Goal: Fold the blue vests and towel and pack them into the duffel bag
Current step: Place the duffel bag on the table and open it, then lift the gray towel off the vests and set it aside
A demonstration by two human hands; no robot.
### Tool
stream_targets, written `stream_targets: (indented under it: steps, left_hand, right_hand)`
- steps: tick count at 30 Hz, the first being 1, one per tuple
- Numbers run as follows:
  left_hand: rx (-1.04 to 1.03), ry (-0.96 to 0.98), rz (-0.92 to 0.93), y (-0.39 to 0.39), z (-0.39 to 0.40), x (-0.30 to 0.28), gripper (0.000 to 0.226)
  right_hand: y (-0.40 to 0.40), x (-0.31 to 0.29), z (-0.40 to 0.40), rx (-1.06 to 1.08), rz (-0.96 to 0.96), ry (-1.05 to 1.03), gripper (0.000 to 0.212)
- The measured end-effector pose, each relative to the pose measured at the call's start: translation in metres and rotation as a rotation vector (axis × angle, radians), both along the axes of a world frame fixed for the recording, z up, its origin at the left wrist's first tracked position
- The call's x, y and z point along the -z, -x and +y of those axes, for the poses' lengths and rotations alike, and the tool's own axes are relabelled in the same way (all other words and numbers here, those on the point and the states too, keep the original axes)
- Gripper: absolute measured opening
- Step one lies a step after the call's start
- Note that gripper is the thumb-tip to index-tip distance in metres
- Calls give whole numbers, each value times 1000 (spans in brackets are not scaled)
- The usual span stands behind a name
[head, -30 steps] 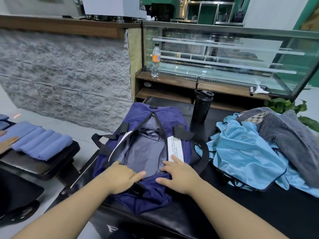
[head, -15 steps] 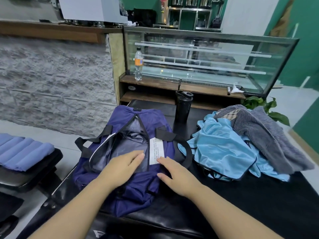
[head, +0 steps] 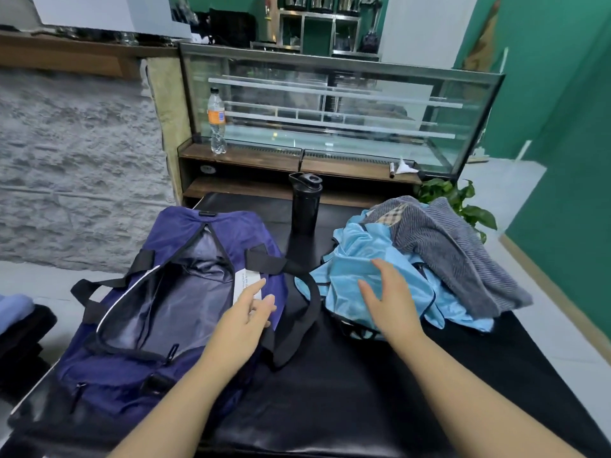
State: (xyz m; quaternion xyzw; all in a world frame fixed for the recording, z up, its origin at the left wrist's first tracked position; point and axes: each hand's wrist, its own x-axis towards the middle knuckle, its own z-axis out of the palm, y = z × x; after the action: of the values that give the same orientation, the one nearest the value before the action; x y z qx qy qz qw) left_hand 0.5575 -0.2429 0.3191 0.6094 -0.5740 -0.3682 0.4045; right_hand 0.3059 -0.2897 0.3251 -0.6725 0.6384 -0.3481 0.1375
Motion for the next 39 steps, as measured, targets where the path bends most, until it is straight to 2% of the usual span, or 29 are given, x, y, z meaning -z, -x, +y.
stream_targets:
  steps: [6,8,13,17,19,23,29,34,39]
  left_hand:
    - [4,-44,-4,15,-15,8,42]
    - [13,-61,-17,19,-22,9,42]
    - [38,-52,-29,27,-43,11,35]
    - [49,-33,8,33,-53,13,34]
    - [67,-32,20,34,-54,12,35]
    - [88,-31,16,34,-55,9,35]
    - [99,21,-24,36,-48,-15,38]
    - [116,108,-48,42,-39,-45,42]
    - [189,208,-35,54,-29,-83,47]
  right_hand:
    - [51,-14,-31,194,-83,37,49]
    - [68,-17,-45,242,-38,25,45]
    - [97,-20,-76,254,185,-291,36]
    - [105,-16,-96,242,188,-456,41]
    - [106,-12,-103,233,159,-467,48]
    - [102,-19,-101,277,-40,-353,54]
    - [97,-69,-85,332,-258,-29,54]
    - [86,-129,-61,217,-424,173,52]
    - [57,-189,-26,30,-623,280,49]
